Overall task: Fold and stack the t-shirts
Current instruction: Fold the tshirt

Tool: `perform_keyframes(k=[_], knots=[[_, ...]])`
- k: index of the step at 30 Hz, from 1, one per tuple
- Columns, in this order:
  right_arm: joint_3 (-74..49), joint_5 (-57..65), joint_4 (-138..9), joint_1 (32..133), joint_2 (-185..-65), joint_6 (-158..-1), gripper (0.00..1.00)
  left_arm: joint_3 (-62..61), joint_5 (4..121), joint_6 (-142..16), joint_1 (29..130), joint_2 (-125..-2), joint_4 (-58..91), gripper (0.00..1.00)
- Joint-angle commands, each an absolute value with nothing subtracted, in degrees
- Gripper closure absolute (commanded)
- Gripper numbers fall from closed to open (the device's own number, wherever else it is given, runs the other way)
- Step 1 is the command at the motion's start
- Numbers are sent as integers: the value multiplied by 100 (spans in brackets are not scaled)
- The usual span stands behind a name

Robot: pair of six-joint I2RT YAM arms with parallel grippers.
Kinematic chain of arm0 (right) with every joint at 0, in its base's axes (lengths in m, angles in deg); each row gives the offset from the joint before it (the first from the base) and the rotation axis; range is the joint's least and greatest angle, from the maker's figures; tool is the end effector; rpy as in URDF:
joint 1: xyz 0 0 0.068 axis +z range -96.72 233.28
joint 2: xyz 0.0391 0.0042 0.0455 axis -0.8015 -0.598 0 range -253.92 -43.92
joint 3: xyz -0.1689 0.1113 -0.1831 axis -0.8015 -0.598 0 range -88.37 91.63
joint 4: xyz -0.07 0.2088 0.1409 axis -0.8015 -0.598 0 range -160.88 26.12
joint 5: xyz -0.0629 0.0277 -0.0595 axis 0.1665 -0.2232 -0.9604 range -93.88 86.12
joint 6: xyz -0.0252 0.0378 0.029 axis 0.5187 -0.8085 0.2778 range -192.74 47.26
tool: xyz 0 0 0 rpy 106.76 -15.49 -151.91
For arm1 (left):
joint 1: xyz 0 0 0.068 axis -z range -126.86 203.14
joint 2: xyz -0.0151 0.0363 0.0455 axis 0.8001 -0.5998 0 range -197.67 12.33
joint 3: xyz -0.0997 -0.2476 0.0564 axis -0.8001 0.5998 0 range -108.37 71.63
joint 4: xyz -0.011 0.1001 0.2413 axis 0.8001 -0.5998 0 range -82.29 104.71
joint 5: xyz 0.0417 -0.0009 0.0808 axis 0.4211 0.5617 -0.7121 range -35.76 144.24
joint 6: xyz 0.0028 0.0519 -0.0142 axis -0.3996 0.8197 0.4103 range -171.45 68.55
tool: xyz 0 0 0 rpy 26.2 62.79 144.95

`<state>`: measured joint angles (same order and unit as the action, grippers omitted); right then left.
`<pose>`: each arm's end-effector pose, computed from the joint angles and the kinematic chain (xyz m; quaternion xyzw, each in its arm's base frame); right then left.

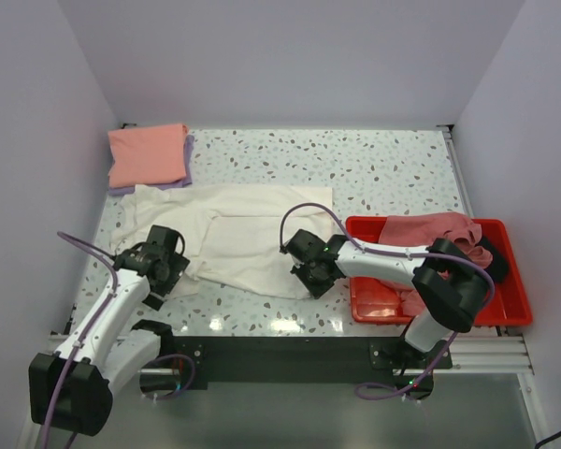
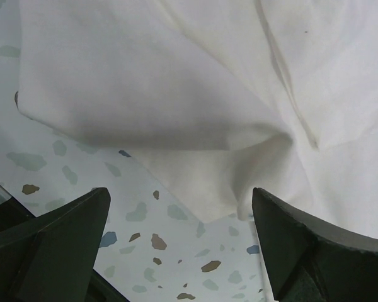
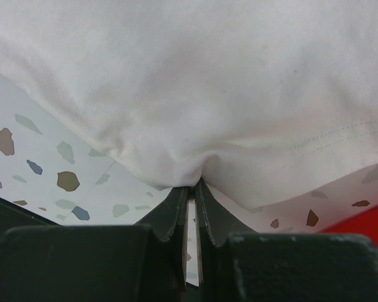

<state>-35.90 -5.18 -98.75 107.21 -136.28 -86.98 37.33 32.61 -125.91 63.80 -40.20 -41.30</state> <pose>0.1692 0.2308 0.1604 -0.3351 0.9328 0.0650 0.1161 0.1400 -0.0129 0.2003 -0.5360 0.8124 0.0458 0.2249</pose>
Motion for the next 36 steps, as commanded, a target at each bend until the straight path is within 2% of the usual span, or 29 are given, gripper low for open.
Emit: perform_keyframes(k=[1,3,5,10,16,24,36], knots=[[-3660,-397,-9772,10707,-13515,-8645,94,3885,3280,-12941,6395,-3988,-4155,0],[-3669,-406,-9798,10715,-13515,-8636,94,3885,3174,-12993,6395,-3918,-4119,0],[-3695,-397,-9790,10707,-13506,-8653,94,3885,3095,-13046,6395,-3891,-4110,4],[-3739,-397,-9772,10698,-13498,-8688,94,3876,2937,-13064,6395,-3987,-4119,25],[-3713,-397,-9781,10707,-13524,-8671,94,3919,3033,-12950,6395,-4374,-3830,35],[-3721,-406,-9789,10698,-13497,-8688,94,4008,2963,-12897,6395,-4910,-3556,40],[-3730,-406,-9789,10689,-13445,-8688,94,4342,2823,-13055,6395,-5253,-3100,42]])
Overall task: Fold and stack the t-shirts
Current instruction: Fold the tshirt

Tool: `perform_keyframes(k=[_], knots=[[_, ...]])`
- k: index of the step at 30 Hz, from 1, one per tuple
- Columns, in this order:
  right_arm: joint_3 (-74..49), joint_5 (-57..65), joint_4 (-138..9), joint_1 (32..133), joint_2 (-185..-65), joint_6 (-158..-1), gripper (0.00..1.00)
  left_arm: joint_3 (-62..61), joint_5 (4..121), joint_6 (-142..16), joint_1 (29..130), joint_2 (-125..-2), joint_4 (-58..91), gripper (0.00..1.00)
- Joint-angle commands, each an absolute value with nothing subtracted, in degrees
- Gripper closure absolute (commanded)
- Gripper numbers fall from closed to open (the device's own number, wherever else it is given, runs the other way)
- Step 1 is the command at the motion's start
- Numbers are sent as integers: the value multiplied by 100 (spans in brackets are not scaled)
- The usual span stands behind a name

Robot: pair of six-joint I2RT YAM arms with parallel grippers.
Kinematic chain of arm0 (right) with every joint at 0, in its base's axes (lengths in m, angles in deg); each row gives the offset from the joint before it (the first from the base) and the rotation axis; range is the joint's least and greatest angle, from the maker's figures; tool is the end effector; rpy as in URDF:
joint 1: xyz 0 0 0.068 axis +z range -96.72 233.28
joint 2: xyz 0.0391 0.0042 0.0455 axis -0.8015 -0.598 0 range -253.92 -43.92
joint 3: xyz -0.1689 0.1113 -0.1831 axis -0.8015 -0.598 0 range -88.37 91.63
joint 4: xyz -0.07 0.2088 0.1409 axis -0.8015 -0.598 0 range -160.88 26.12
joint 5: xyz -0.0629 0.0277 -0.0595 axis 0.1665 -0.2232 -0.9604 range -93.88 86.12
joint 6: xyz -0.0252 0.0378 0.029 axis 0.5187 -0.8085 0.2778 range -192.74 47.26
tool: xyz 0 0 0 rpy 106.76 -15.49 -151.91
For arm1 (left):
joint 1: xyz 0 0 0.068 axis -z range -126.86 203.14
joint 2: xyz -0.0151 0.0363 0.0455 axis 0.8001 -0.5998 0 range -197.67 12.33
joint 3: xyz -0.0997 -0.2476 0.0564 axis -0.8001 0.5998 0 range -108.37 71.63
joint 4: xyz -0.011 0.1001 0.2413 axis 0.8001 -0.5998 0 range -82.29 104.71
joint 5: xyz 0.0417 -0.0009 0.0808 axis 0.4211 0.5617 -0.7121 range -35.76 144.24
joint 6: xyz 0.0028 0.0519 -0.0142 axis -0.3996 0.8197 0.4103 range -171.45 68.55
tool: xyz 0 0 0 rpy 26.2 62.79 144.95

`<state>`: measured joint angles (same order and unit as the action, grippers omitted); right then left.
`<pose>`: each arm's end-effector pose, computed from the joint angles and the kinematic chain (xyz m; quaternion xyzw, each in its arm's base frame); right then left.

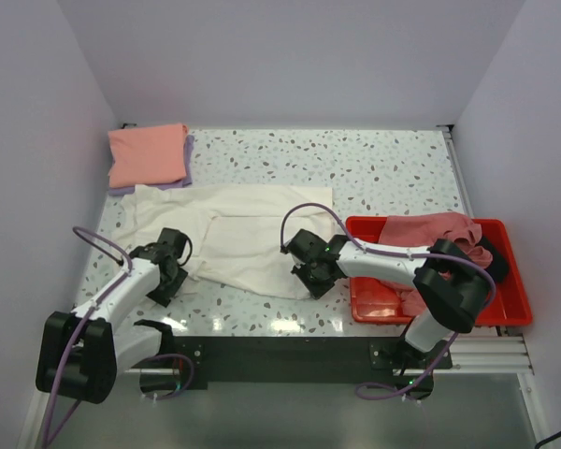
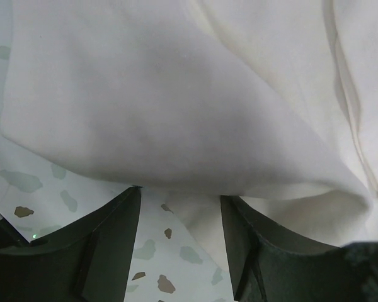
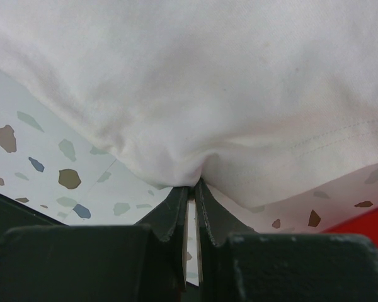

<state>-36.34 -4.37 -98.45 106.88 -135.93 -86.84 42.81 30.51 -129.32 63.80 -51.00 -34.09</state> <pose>0.1693 0.2290 0.1602 -0.3343 0.9328 0.0713 0.1139 0.1499 -0.0136 0.1542 -0.5507 0.8070 0.1071 0.1841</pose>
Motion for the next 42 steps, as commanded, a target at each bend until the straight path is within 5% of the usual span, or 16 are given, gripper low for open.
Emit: perform_keyframes(k=[1,6,12,16,42], knots=[[-3730,-406,-9789,10680,-13436,-8689,94,4342,2779,-13055,6395,-5279,-3047,42],[-3766,-397,-9772,10680,-13410,-8724,94,4351,2761,-13073,6386,-5429,-2950,49],[-3766,-397,-9772,10680,-13427,-8715,94,4324,2849,-13038,6386,-5368,-3073,73],[-3774,-406,-9781,10680,-13392,-8724,95,4350,2910,-12915,6386,-5104,-3187,100],[-3194,498,-11134,10733,-12540,-8469,97,2066,2418,-11957,6386,-3848,-6070,100]])
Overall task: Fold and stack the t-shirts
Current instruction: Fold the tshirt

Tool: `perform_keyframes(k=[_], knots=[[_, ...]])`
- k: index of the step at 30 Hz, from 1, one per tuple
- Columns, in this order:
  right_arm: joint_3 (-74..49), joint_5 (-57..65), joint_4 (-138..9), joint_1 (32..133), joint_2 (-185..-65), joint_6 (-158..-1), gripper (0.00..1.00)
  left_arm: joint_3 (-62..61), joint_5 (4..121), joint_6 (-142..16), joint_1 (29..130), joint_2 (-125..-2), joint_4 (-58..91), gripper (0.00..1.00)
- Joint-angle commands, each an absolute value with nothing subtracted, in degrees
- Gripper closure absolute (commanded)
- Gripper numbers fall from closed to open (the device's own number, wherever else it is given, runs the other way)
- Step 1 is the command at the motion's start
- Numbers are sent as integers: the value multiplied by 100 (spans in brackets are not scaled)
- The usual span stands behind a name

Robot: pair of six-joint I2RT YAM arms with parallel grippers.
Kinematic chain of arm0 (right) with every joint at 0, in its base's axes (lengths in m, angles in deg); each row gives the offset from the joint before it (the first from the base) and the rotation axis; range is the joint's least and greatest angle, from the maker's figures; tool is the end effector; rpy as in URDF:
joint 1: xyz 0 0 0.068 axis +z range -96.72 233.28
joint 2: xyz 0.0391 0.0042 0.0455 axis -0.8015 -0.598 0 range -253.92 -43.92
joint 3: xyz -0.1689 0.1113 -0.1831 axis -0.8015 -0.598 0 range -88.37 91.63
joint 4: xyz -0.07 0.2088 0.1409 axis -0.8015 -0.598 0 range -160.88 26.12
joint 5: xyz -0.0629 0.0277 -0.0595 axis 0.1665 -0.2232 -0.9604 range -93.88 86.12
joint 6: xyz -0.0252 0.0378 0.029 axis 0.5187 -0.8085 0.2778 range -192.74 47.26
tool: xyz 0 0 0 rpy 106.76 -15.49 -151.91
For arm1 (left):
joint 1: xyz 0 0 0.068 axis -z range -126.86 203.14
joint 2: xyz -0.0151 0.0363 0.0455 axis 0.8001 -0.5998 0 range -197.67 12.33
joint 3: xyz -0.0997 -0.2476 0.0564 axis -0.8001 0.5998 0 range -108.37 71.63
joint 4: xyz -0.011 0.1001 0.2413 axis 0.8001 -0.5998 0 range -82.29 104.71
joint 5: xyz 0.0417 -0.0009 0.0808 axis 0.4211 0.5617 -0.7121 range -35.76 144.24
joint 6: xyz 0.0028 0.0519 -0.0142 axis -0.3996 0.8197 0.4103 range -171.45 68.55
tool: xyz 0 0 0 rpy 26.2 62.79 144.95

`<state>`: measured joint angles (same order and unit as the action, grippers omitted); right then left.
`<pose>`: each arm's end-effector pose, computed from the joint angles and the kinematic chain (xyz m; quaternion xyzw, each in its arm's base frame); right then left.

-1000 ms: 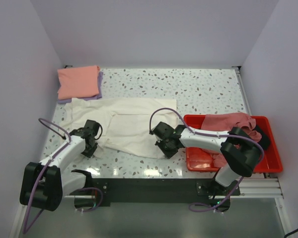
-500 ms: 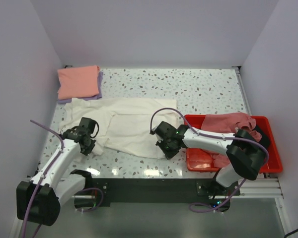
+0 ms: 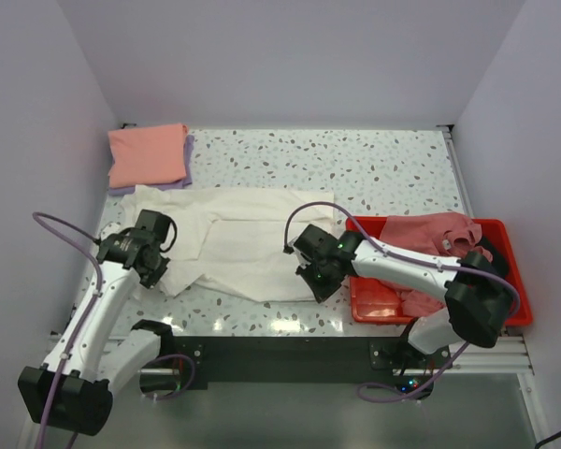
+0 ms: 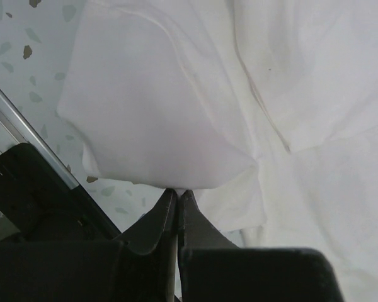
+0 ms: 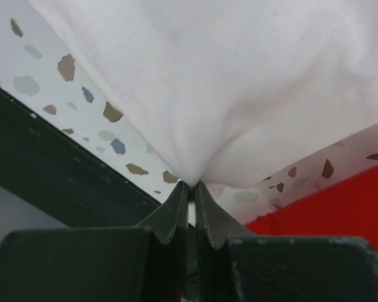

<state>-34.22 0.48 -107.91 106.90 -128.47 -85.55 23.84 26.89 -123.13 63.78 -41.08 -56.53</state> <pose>0.1556 0.2158 0.1986 -0.3500 0.9261 0.1057 0.0925 0.1371 -0.0090 0.2583 -0.5135 0.8178 0.1036 0.2382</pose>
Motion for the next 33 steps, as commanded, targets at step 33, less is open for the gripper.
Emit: perform_keyframes(k=[33], knots=[[-1859,-652,-11161,9652,-13365,-8566,96,1925,1715,-12070,6378,-4312,-4418,100]])
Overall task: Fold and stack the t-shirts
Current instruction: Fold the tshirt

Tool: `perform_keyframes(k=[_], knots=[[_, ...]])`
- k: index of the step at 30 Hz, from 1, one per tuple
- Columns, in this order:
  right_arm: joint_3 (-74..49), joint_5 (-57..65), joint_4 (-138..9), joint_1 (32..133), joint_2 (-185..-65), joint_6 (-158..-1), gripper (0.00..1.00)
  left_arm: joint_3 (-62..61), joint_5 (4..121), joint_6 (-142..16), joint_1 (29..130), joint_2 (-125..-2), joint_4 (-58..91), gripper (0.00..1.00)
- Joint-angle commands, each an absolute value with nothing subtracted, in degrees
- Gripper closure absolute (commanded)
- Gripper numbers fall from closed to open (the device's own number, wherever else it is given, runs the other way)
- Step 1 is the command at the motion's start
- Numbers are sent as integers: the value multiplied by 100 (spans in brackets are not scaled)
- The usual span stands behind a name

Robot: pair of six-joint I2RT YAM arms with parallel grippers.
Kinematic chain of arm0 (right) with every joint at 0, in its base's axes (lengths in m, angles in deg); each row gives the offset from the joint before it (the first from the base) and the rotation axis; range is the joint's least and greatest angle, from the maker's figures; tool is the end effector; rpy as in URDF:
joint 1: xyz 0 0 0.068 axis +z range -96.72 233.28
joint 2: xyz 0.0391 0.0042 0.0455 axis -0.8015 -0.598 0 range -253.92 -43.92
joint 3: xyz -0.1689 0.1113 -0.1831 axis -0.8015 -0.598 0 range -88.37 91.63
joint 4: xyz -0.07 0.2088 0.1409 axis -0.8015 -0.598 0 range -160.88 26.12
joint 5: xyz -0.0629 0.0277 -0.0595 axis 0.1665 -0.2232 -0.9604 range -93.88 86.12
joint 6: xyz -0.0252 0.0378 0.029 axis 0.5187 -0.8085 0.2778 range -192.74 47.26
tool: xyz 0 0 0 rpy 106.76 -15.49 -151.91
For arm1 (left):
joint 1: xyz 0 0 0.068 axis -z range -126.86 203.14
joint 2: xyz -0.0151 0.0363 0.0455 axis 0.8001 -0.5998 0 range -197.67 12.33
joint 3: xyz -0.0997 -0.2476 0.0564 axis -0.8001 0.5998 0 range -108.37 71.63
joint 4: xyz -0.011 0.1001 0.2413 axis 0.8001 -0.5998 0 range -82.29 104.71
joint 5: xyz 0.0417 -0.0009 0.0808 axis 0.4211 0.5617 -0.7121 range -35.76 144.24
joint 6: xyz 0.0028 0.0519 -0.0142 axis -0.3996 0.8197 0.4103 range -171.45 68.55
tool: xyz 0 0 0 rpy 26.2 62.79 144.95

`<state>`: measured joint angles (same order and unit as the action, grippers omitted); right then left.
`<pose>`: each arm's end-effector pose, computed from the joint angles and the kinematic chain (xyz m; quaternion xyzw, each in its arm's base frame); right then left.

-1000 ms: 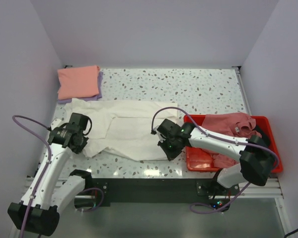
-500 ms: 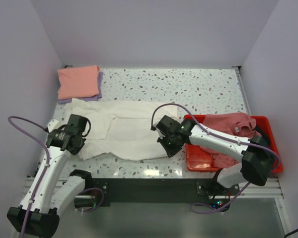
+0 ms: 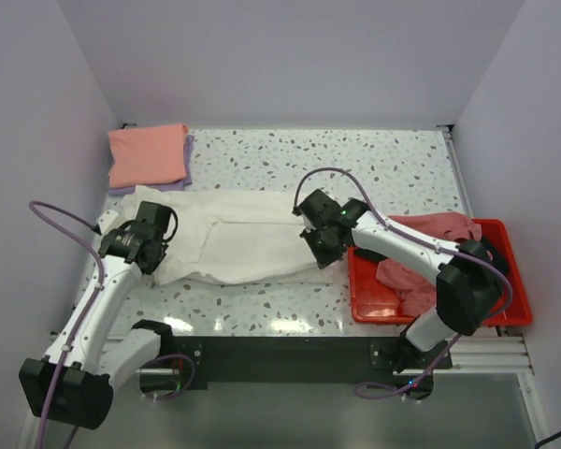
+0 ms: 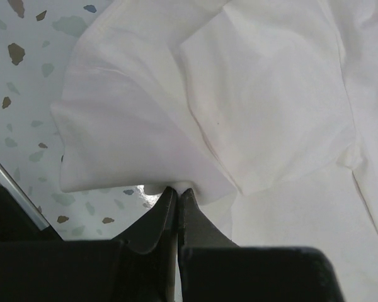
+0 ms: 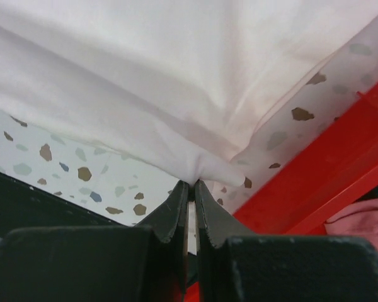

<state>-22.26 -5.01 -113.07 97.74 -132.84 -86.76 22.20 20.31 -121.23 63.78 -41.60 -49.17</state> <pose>0.2132 0.2082 0.2335 -0.2578 0.9534 0.0679 0.1412 0.1528 -0.0084 0.2712 -0.5113 0.7901 0.1031 0.3220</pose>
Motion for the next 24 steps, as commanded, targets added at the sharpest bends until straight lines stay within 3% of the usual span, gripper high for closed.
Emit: perform_keyframes(k=[1,9,18,24], knots=[[-1736,-661,-11143,9600,-13409,-8539,96,1855,1663,-12097,6378,-4443,-4392,100],[-1173,-696,-11143,9353,-13936,-8425,96,1687,1504,-11957,6106,-4787,-3777,100],[-567,-801,-11354,8932,-14455,-8434,96,1837,2189,-11193,5184,-5165,-2793,100],[-233,-801,-11424,8729,-14745,-8390,96,1749,2418,-11025,5156,-5603,-2388,100]])
